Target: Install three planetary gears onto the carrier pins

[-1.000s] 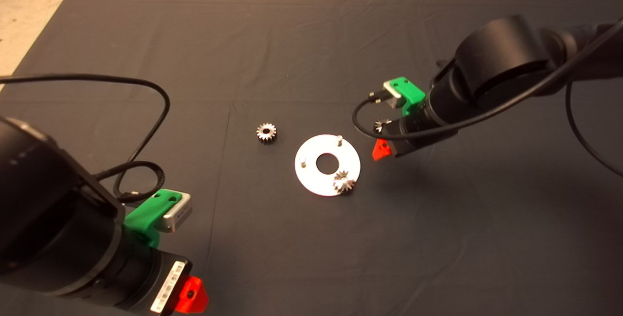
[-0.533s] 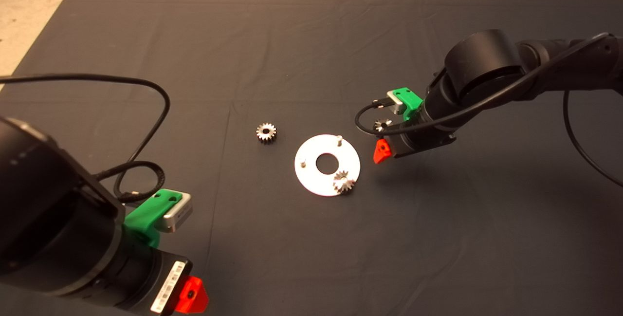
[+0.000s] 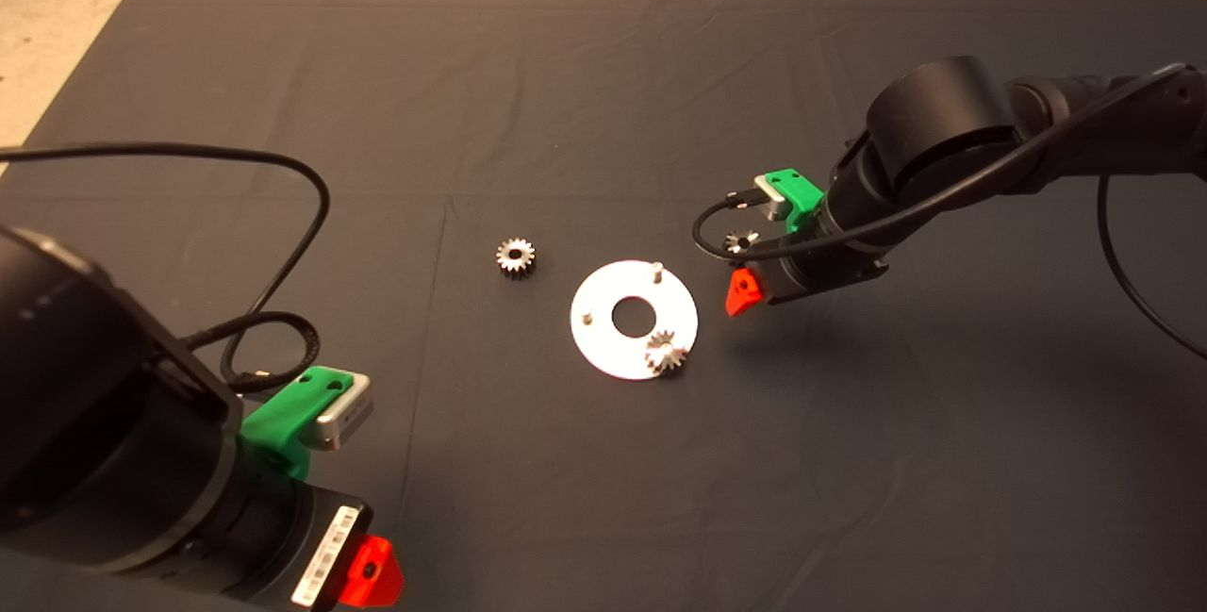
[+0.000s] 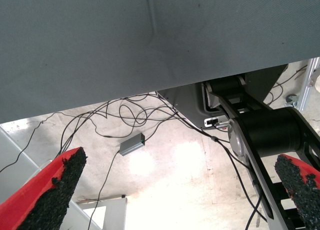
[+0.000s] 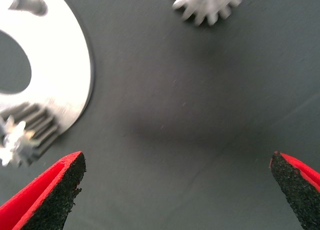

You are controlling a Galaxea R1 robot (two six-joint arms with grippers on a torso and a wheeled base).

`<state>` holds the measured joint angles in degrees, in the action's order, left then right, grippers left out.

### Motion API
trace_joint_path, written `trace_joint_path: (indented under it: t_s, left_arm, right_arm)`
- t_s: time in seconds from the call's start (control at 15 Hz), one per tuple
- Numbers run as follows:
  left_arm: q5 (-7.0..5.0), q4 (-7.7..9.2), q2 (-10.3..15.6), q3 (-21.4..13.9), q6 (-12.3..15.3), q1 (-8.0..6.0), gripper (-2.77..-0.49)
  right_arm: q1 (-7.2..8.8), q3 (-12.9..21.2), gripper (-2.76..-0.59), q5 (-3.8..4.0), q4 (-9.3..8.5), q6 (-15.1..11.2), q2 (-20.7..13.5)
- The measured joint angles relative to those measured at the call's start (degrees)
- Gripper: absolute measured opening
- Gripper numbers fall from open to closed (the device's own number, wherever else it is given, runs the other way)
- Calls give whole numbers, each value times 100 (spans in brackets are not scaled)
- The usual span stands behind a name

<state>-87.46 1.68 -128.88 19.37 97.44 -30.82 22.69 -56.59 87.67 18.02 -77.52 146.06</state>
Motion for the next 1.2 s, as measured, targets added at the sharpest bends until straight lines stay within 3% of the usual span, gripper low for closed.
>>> trace_joint_path:
  t_s: [0.47, 0.93, 1.2]
  left_arm:
    - [2, 0, 0, 0, 0, 0, -51]
    - [0, 0, 0, 0, 7, 0, -51]
    - [0, 0, 0, 0, 5, 0, -51]
  right_arm:
    - [0, -769, -61, 0, 0, 81, 98]
    - [0, -1770, -61, -7, 0, 268, 564]
    - [-1, -1869, -61, -2, -5, 274, 603]
